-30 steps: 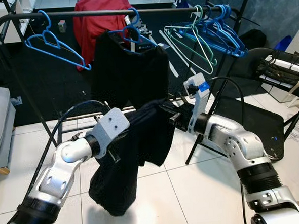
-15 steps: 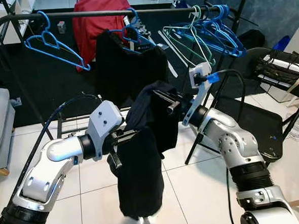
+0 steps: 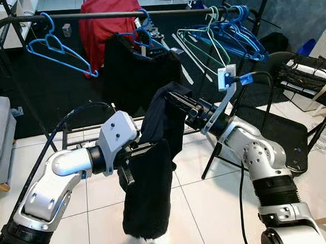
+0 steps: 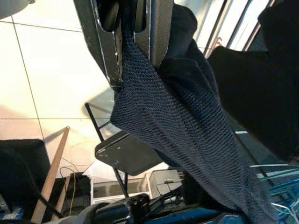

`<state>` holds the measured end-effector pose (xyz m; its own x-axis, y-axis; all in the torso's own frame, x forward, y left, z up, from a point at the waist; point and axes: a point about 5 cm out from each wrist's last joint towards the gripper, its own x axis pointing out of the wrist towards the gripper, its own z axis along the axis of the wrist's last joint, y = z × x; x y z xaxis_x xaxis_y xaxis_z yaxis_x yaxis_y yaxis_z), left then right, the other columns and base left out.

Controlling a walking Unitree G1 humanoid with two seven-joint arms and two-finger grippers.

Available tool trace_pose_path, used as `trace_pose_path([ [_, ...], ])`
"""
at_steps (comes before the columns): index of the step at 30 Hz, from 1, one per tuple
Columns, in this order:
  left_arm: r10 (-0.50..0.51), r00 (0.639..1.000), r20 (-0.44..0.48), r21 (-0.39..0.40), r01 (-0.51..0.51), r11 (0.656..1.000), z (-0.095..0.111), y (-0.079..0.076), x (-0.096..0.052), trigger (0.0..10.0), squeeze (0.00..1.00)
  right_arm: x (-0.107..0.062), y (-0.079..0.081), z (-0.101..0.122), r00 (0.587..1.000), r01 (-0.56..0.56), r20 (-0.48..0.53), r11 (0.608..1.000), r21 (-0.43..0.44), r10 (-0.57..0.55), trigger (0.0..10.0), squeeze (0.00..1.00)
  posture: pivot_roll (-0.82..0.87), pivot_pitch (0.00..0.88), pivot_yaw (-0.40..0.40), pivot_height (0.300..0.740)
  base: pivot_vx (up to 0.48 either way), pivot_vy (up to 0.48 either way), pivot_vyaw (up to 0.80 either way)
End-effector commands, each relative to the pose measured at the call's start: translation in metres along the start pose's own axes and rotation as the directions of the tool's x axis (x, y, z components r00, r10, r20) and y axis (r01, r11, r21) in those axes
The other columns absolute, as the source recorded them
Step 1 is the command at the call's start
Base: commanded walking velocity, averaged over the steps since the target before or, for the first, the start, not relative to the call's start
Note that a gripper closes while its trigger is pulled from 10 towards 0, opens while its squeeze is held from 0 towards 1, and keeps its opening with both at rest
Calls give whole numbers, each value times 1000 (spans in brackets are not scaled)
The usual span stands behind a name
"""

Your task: Hang hanger

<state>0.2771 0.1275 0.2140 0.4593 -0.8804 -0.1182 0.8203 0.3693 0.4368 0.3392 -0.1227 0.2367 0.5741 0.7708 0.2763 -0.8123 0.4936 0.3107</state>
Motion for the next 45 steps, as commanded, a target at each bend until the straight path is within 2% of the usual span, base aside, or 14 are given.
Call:
trace_pose_path([
  [1,-118,989,-92,-8,118,993,-16,-14,-3,0,0,-11,-3,32,999,29,38,994,-105,-25,0,0,-127,80,-65,740,0,0,0],
  [5,-102,989,-105,13,104,995,-16,-9,-6,0,0,-16,-6,22,991,37,-120,984,-173,-59,0,0,-126,78,-63,740,0,0,0],
  [12,-100,994,-51,1,100,995,-8,-7,-2,0,0,-17,-22,22,970,195,-88,941,-277,-228,0,0,-124,73,-59,740,0,0,0],
  [13,-98,995,-17,-24,98,995,-3,-9,2,0,0,-16,-26,21,958,252,-58,921,-298,-281,1961,0,-121,72,-59,740,0,0,0],
  [22,-94,995,-20,-40,93,995,-4,-10,2,0,0,-16,-25,17,959,245,-69,927,-285,-275,3098,0,-120,76,-59,740,0,0,0],
  [23,-95,995,-23,-41,94,995,-4,-10,2,0,0,-16,-24,16,959,245,-71,927,-283,-275,10000,761,-120,76,-59,740,0,0,0],
  [24,-95,995,-23,-41,94,995,-4,-10,2,0,0,-16,-24,16,959,245,-71,927,-283,-275,10000,761,-120,76,-59,740,0,0,0],
  [25,-94,995,-24,-43,93,995,-4,-10,2,0,0,-16,-24,17,963,241,-61,939,-244,-263,10000,1000,-120,79,-58,740,0,0,0],
  [30,-69,997,-45,-59,67,996,-7,-7,5,0,0,-16,-21,11,965,220,-102,956,-192,-243,10000,878,-115,86,-57,740,0,0,0],
  [31,-37,995,-97,-84,29,996,-15,-4,7,0,0,-22,-20,-7,939,185,-259,966,-178,-228,10000,0,-114,89,-56,740,0,0,0],
  [33,46,987,-156,-158,-71,985,-28,3,12,0,0,-37,-19,-31,877,152,-432,975,-164,-210,10000,0,-111,94,-54,740,0,0,0],
  [35,46,987,-156,-158,-71,985,-28,3,12,0,0,-37,-19,-31,877,152,-432,975,-164,-210,10000,0,-111,94,-54,740,0,0,0],
  [37,178,945,-273,-282,-255,925,-51,11,19,0,0,-81,-13,-78,680,110,-711,984,-139,-176,10000,0,-123,99,-43,740,0,0,0],
  [45,250,915,-317,-404,-369,837,-62,15,27,0,0,-123,-8,-112,479,102,-859,984,-149,-180,10000,0,-125,105,-35,740,0,0,0],
])
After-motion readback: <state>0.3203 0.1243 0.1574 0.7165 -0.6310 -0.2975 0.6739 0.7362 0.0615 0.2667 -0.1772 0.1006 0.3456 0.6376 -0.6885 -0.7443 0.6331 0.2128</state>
